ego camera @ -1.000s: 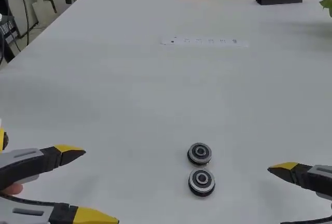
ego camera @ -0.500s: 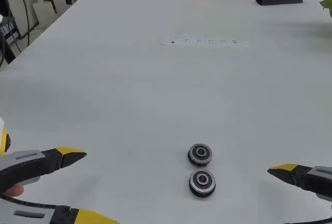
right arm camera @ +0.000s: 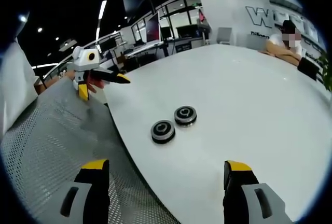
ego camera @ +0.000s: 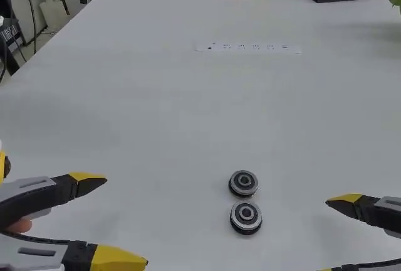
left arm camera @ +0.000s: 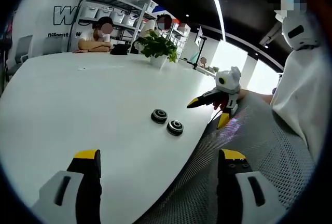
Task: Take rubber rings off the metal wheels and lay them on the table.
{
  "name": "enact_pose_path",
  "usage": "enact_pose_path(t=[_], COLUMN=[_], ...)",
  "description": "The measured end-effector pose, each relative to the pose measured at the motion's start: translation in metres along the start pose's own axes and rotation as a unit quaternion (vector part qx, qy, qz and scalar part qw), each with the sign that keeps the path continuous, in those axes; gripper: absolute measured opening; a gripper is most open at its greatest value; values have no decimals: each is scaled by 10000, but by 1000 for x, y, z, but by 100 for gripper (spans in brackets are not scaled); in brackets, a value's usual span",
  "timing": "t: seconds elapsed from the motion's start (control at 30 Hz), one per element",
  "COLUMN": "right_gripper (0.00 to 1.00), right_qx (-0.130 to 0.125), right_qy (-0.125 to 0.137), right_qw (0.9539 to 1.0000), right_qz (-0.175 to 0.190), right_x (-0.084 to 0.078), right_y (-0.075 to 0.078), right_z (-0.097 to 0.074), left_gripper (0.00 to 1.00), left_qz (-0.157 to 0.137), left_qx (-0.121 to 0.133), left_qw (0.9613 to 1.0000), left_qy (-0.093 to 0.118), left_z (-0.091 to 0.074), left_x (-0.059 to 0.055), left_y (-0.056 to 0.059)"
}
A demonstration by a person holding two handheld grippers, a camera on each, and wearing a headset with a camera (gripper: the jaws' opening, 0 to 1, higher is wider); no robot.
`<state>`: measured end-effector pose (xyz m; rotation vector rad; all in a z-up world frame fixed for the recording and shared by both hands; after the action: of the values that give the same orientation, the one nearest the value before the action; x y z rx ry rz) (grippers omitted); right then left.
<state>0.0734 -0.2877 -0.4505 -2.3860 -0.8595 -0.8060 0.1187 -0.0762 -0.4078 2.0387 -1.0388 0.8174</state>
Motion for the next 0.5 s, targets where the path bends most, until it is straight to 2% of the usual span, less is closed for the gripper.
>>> enact_pose_path(t=[0.3, 0.5], right_gripper=[91, 91], right_qx=[-15, 40], right_qy=[27, -11], right_qw=[10000, 10000], right_qz=[23, -2], right_x=[1, 0], right_y=[1, -2], right_z=[0, 1], left_gripper=[90, 89], left_qz=[101, 151], left_qx=[-9, -22], left_qw=[9999, 9998], left_qy=[23, -141], left_z=[-1, 1], left_x=[2, -3], left_y=[1, 2])
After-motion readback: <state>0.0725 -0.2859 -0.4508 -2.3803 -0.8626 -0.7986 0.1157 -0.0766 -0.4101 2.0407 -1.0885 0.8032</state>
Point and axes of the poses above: the centre of the closed fingertips' face, and the gripper's own axes: z roughly forward along the fingers, y roughly to its right, x roughly out of its top, the point moved 1 cm from there along -z, roughly backward along the fingers, and after that the axes turned 8 degrees about -y, right-handed, at the moved point
